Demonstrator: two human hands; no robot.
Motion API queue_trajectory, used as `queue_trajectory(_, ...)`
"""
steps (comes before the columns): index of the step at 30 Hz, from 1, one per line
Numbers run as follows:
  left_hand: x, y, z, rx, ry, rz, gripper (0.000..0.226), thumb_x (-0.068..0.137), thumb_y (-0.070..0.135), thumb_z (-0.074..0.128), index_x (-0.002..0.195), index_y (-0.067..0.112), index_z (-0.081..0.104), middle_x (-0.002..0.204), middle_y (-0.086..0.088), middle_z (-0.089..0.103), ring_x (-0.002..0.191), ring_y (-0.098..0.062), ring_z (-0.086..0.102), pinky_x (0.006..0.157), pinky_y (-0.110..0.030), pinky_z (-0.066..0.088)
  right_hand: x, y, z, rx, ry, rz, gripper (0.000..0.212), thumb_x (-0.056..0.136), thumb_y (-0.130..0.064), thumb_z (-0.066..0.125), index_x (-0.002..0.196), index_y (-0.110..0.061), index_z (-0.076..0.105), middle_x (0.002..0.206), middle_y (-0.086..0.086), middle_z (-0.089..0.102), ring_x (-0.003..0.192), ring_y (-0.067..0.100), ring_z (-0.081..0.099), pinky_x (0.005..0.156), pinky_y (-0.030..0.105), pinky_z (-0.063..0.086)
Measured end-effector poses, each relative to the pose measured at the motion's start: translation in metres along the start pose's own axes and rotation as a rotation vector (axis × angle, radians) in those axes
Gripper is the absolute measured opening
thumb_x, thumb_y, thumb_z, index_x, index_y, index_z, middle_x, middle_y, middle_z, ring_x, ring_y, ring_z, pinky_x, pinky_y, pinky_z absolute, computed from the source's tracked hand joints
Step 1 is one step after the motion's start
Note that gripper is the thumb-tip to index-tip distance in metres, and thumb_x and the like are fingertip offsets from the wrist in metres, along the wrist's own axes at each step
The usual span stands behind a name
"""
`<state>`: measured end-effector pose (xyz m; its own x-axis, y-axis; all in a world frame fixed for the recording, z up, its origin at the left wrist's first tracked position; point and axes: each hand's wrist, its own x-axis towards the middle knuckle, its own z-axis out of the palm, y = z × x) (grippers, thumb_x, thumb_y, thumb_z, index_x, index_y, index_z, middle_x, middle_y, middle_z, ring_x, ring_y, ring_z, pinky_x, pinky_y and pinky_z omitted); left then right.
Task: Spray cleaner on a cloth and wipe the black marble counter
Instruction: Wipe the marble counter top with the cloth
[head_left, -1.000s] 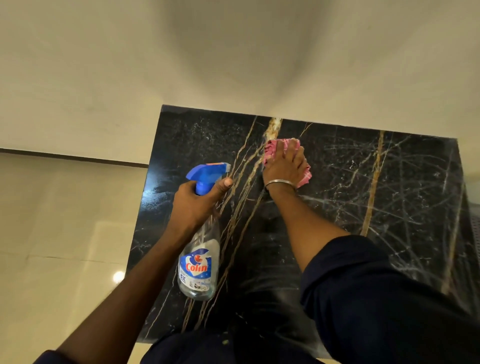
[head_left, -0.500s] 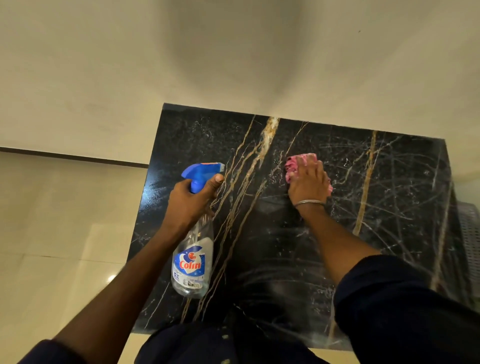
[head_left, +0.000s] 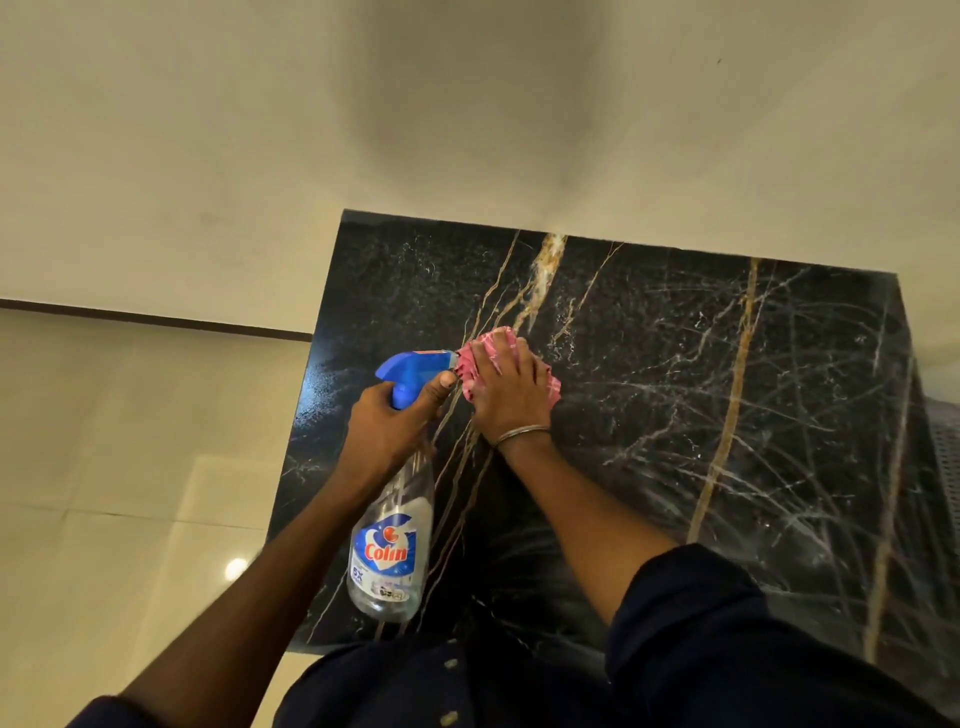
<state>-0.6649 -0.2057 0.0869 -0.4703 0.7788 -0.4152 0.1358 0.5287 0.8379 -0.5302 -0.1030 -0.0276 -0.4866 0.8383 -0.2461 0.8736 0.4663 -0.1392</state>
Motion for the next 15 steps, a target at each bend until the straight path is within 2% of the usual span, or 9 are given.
queue_trajectory(3,0.0,-0.001,-0.001,-0.005,-0.024,-0.006,0.076,0.066,0.073,0.057,0.087,0.0,0.066,0.074,-0.013,0.073,0.059,-0.024,0.07,0.064,-0.039,0.059,-0.005,0.036,-0.002,-0.058,-0.004,-0.042,0.057,0.1,-0.043,0.031,0.154,-0.029,0.019,0.163,0.004,0.015,0.147,0.031,0.017,0.114,0.049,0.026)
queue_trajectory(7,-0.003,0.0,-0.003,-0.019,-0.033,0.013,0.067,0.072,0.066,0.058,0.088,0.002,0.066,0.076,-0.011,0.073,0.053,-0.015,0.067,0.054,-0.024,0.054,-0.02,0.09,-0.007,-0.008,0.042,0.209,0.056,0.1,-0.039,0.032,0.154,-0.032,0.017,0.163,0.004,0.015,0.146,0.033,0.019,0.115,0.05,0.025)
queue_trajectory(10,-0.006,-0.003,-0.004,-0.002,-0.033,0.042,0.067,0.074,0.065,0.057,0.088,0.0,0.065,0.075,-0.014,0.072,0.051,-0.012,0.066,0.053,-0.022,0.053,-0.024,0.12,-0.015,0.045,0.038,0.346,0.057,0.1,-0.035,0.036,0.155,-0.031,0.02,0.163,0.005,0.013,0.146,0.036,0.018,0.115,0.051,0.024)
queue_trajectory(13,-0.012,-0.006,-0.003,-0.001,-0.028,0.021,0.068,0.073,0.065,0.056,0.09,0.0,0.064,0.073,-0.011,0.07,0.049,-0.009,0.065,0.052,-0.02,0.052,-0.021,0.115,-0.018,0.091,0.028,0.497,0.058,0.099,-0.034,0.039,0.154,-0.029,0.021,0.163,0.004,0.01,0.146,0.036,0.014,0.116,0.052,0.02)
queue_trajectory(15,-0.017,-0.008,-0.002,-0.004,-0.026,0.011,0.059,0.079,0.059,0.058,0.089,0.001,0.064,0.068,-0.005,0.068,0.047,-0.007,0.064,0.048,-0.016,0.05,-0.02,0.095,-0.017,0.125,0.042,0.56,0.058,0.098,-0.034,0.04,0.154,-0.03,0.022,0.163,0.003,0.01,0.146,0.037,0.013,0.115,0.053,0.018)
